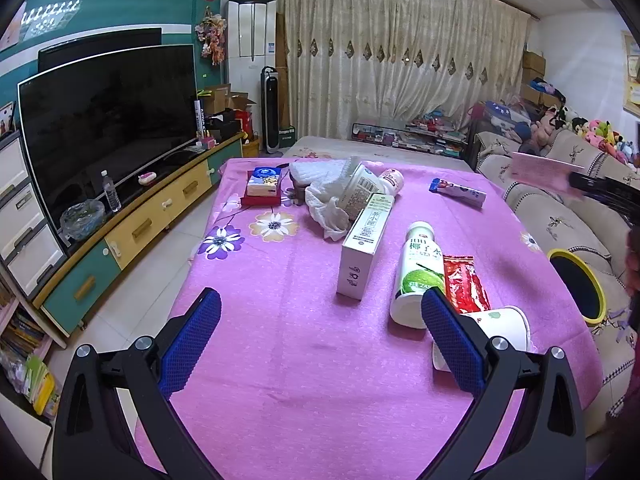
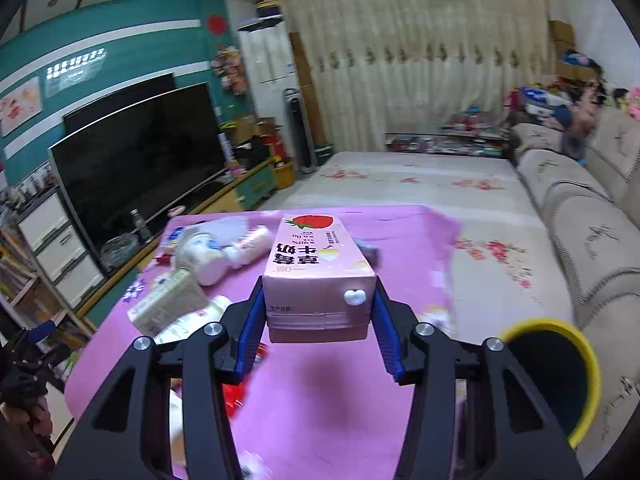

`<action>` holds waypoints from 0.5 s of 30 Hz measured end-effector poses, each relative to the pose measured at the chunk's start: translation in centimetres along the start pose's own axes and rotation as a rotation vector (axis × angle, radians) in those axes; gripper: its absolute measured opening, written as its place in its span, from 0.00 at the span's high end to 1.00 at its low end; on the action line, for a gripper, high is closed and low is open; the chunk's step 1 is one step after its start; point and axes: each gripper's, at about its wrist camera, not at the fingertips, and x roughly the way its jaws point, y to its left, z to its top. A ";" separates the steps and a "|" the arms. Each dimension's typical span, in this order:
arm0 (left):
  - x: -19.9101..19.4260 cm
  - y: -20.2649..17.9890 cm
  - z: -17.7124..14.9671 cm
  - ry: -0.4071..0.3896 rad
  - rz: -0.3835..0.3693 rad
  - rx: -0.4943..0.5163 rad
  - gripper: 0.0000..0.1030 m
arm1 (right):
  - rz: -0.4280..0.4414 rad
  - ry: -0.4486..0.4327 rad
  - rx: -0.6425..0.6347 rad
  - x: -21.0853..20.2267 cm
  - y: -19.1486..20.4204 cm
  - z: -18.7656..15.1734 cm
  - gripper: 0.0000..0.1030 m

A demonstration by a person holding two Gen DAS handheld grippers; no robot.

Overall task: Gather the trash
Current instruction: 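Carry the carton over the yellow-rimmed bin and open the right gripper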

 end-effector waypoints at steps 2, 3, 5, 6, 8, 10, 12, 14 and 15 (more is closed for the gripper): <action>0.0 -0.3 -0.1 0.000 -0.003 0.006 0.04 | -0.042 -0.006 0.023 -1.4 -1.9 -0.4 0.54; 0.0 -0.5 -0.1 0.001 -0.006 0.008 0.04 | -0.076 -0.007 0.042 -2.2 -3.3 -0.8 0.54; 0.0 -0.7 -0.1 0.001 -0.012 0.012 0.04 | -0.142 -0.002 0.094 -3.4 -6.3 -2.0 0.54; 0.0 -0.9 -0.2 0.002 -0.016 0.016 0.04 | -0.168 0.005 0.118 -3.6 -7.6 -2.6 0.54; -0.1 -1.4 -0.2 0.004 -0.021 0.026 0.04 | -0.235 0.035 0.170 -4.1 -10.6 -4.3 0.54; -0.1 -2.0 -0.3 0.007 -0.027 0.037 0.04 | -0.284 0.069 0.201 -4.0 -12.8 -5.9 0.54; 0.0 -2.5 -0.3 0.010 -0.034 0.045 0.04 | -0.330 0.126 0.229 -3.1 -14.9 -7.7 0.54; 0.0 -3.1 -0.3 0.013 -0.043 0.054 0.04 | -0.364 0.175 0.244 -1.8 -16.4 -9.5 0.54; 0.1 -3.3 -0.4 0.015 -0.048 0.058 0.04 | -0.387 0.208 0.253 -0.8 -17.4 -10.4 0.54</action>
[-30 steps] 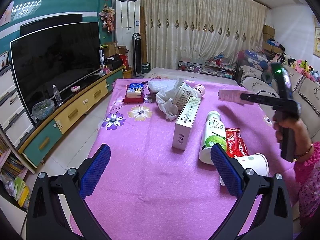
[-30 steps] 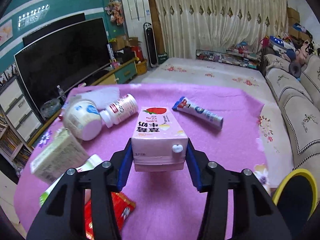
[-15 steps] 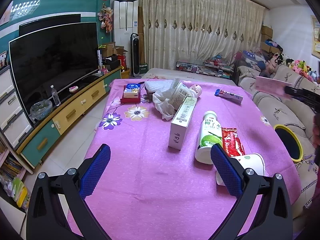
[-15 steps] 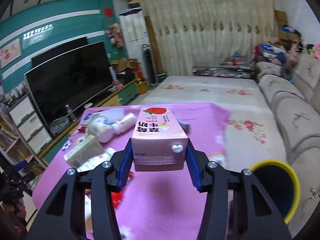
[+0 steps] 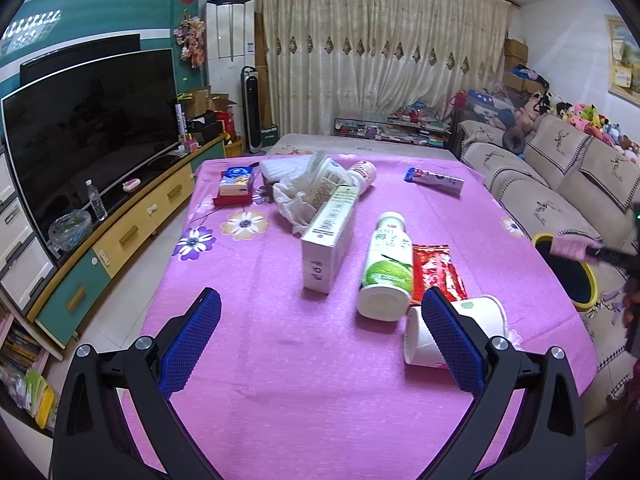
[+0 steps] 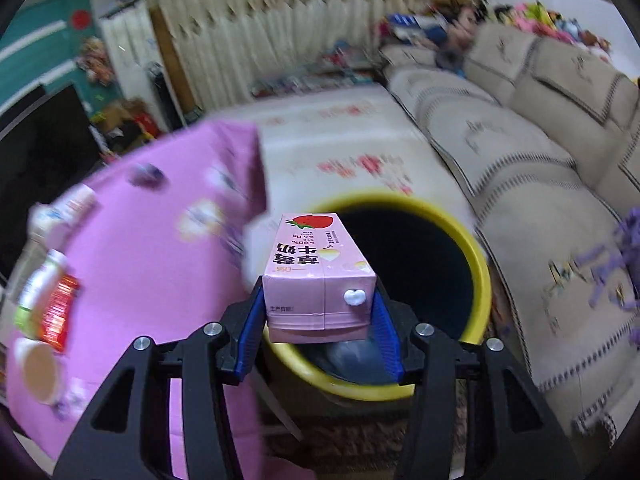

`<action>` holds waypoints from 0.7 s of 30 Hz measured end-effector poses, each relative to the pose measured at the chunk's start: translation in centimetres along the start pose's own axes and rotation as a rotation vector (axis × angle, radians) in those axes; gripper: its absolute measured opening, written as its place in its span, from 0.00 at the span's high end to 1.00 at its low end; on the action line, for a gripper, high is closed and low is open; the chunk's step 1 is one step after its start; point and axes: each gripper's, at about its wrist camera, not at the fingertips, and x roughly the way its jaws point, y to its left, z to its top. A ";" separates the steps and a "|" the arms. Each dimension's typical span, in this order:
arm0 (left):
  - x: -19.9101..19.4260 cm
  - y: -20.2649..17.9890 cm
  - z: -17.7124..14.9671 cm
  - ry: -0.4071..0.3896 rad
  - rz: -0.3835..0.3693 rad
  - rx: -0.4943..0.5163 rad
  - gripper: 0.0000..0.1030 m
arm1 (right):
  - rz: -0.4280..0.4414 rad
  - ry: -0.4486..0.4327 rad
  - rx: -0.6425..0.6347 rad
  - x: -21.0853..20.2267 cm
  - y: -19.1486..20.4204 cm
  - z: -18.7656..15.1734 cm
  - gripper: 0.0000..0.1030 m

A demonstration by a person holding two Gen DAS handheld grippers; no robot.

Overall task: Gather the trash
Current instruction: 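Carry the carton over the yellow-rimmed bin and open the right gripper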

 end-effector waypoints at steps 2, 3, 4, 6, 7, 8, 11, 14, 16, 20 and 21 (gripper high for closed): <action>0.0 -0.7 -0.2 0.005 -0.013 0.011 0.04 | -0.032 0.057 0.018 2.8 -1.1 -0.6 0.54; 0.0 -1.0 -0.2 0.007 -0.018 0.017 0.04 | -0.039 0.077 0.026 3.9 -1.4 -0.8 0.54; 0.0 -1.2 -0.2 0.009 -0.021 0.021 0.04 | -0.054 0.099 0.034 5.3 -1.4 -0.9 0.54; 0.0 -1.6 -0.2 0.011 -0.027 0.031 0.04 | -0.077 0.140 0.039 7.5 -1.6 -1.5 0.54; 0.0 -1.9 -0.2 0.012 -0.031 0.033 0.04 | -0.085 0.160 0.040 8.4 -1.6 -1.6 0.54; 0.0 -1.9 -0.1 0.014 -0.036 0.033 0.04 | -0.089 0.174 0.043 9.1 -1.6 -1.5 0.54; 0.1 -2.4 -0.2 0.022 -0.061 0.041 0.04 | -0.106 0.214 0.045 11.0 -1.3 -2.0 0.53; 0.3 -3.3 -0.4 0.028 -0.079 0.063 0.04 | -0.118 0.226 0.047 11.6 -1.1 -2.3 0.51; 0.4 -4.0 -0.4 0.035 -0.097 0.075 0.04 | -0.117 0.221 0.052 11.3 -1.0 -2.3 0.48; 0.9 -5.0 -0.8 0.053 -0.131 0.089 0.04 | -0.136 0.193 0.038 9.9 -0.6 -1.6 0.45; 1.2 -5.4 -0.9 0.063 -0.148 0.094 0.04 | -0.135 0.186 0.037 9.5 -0.5 -1.6 0.45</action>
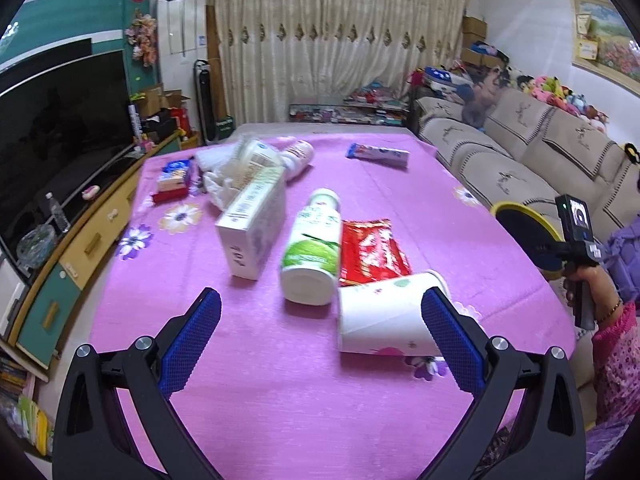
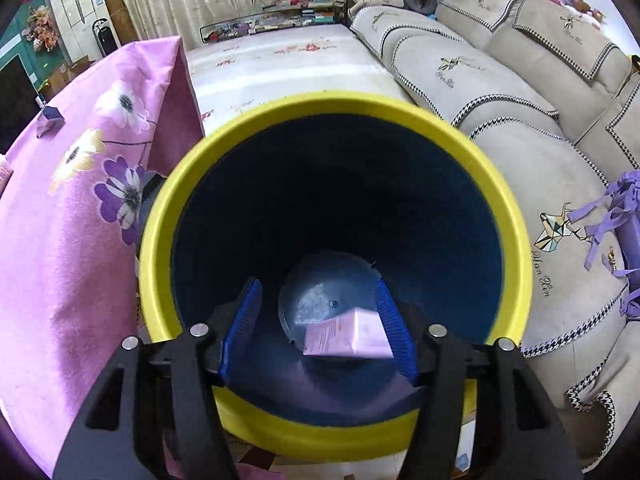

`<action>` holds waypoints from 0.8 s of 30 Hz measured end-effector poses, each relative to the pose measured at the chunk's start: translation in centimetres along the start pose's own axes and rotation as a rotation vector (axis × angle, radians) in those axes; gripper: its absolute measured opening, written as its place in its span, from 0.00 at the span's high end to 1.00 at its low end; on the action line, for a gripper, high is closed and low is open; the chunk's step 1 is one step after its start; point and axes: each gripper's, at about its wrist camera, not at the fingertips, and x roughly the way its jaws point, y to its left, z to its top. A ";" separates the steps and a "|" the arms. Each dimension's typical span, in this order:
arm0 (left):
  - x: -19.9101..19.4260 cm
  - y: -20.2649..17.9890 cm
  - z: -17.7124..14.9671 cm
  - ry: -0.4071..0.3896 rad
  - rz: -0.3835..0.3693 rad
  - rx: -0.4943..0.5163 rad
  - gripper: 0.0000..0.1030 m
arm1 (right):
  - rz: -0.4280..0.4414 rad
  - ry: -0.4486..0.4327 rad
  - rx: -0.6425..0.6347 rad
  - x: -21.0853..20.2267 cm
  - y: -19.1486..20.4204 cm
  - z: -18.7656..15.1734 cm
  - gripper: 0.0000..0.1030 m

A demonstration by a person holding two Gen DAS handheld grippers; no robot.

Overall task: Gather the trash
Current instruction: 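Carry the carton over the yellow-rimmed bin and open the right gripper, then grasp the white paper cup with the left gripper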

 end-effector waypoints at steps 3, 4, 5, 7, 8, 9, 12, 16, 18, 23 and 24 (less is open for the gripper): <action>0.8 -0.7 -0.2 0.026 -0.047 0.014 0.04 | 0.005 -0.016 -0.007 -0.9 -0.2 0.1 0.43; 1.3 -1.2 -0.4 0.038 -0.061 0.023 0.04 | 0.007 -0.020 -0.010 -1.2 -0.1 0.0 0.43; 1.7 -1.6 -0.5 0.047 -0.069 0.032 0.04 | 0.009 -0.023 -0.011 -1.5 0.0 -0.2 0.43; 2.6 -2.5 -0.6 0.064 -0.094 0.051 0.04 | 0.020 -0.029 -0.013 -1.8 0.0 -0.1 0.43; 3.0 -2.9 -0.6 0.072 -0.104 0.059 0.04 | 0.024 -0.035 -0.015 -2.1 0.1 -0.2 0.43; 3.5 -3.4 -0.7 0.076 -0.108 0.065 0.04 | 0.026 -0.037 -0.017 -2.3 0.1 -0.2 0.43; 4.8 -4.7 -0.9 0.102 -0.096 0.085 0.04 | 0.035 -0.052 -0.023 -3.1 0.3 -0.3 0.43; 6.0 -5.5 -1.2 0.140 -0.082 0.083 0.04 | 0.048 -0.065 -0.024 -3.7 0.3 -0.5 0.43; 6.5 -5.6 -1.3 0.160 -0.062 0.079 0.04 | 0.062 -0.069 -0.020 -4.1 0.2 -0.6 0.43; 7.5 -5.1 -1.6 0.197 -0.058 0.041 0.04 | 0.093 -0.083 -0.027 -5.2 0.4 -1.2 0.42; 7.6 -5.0 -1.7 0.200 -0.061 0.036 0.04 | 0.098 -0.085 -0.029 -5.4 0.5 -1.4 0.42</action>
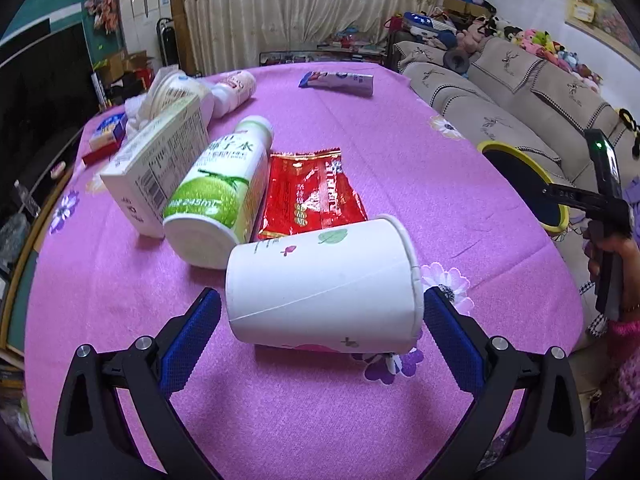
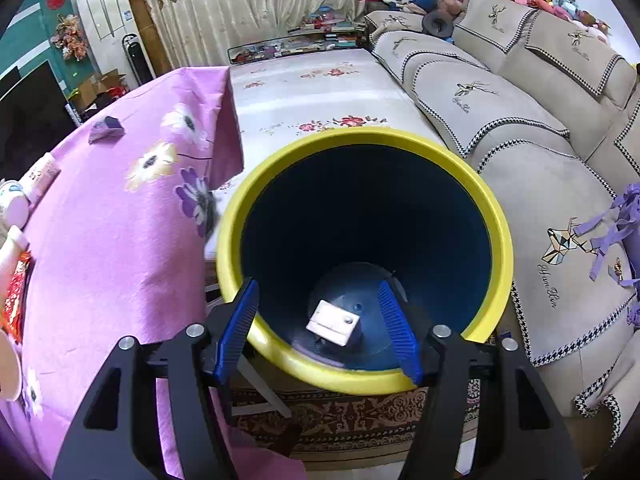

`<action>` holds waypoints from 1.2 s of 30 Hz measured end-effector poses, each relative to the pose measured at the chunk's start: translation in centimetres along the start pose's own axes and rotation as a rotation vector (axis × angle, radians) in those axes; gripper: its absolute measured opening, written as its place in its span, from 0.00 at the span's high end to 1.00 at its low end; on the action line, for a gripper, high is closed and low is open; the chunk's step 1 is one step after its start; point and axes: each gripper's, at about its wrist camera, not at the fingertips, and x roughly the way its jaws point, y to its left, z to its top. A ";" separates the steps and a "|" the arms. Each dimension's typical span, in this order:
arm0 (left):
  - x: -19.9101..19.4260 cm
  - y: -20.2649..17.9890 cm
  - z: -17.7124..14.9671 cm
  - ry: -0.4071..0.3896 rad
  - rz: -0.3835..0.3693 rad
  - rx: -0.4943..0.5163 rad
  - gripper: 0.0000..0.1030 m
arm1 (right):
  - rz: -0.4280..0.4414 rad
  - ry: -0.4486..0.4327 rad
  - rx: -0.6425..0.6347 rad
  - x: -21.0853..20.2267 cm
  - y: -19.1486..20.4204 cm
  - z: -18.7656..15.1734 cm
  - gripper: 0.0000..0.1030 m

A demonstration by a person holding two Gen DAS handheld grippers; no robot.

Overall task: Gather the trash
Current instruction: 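Grasp the white paper cup with the left gripper, then carry the paper cup over the bin and open the left gripper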

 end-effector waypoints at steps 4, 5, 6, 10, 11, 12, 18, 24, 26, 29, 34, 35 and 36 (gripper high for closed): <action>0.2 0.5 -0.1 0.004 -0.024 -0.019 0.19 | 0.033 -0.011 0.005 -1.0 0.1 -0.2 0.42; 0.2 0.5 -0.1 0.007 -0.031 -0.024 0.19 | 0.036 -0.015 0.004 -1.2 0.1 -0.2 0.42; 0.1 0.6 -0.2 0.003 -0.037 -0.028 0.19 | 0.038 -0.021 0.002 -1.5 0.1 -0.2 0.42; -0.6 0.1 -0.2 -0.016 -0.045 -0.001 0.19 | 0.055 -0.044 0.001 -2.7 0.3 -0.2 0.42; -1.0 -0.2 -0.2 -0.022 -0.046 0.013 0.19 | 0.057 -0.051 0.002 -3.2 0.4 -0.3 0.42; -1.5 -0.4 -0.2 -0.028 -0.050 0.023 0.19 | 0.059 -0.058 0.002 -3.5 0.4 -0.3 0.42; -3.6 -2.7 1.5 -0.068 -0.118 0.088 0.19 | 0.043 -0.115 -0.003 -6.6 -0.4 -1.0 0.42; -2.6 -7.6 5.0 -0.079 -0.183 0.202 0.19 | -0.009 -0.169 0.008 -9.4 -2.3 -1.9 0.38; -1.7 -9.8 6.2 -0.069 -0.215 0.239 0.19 | -0.027 -0.178 0.014 -10.1 -3.3 -2.3 0.37; -0.2 -13.8 8.0 -0.052 -0.268 0.294 0.19 | -0.060 -0.184 0.028 -10.5 -4.8 -2.8 0.37; 3.2 -20.7 10.8 -0.022 -0.342 0.368 0.19 | -0.093 -0.179 0.078 -10.9 -8.3 -3.9 0.37; 4.3 -22.5 11.5 -0.014 -0.351 0.386 0.19 | -0.096 -0.178 0.083 -10.9 -8.6 -4.1 0.37; 5.0 -23.5 11.5 -0.010 -0.353 0.395 0.19 | -0.100 -0.176 0.092 -10.9 -9.3 -4.3 0.37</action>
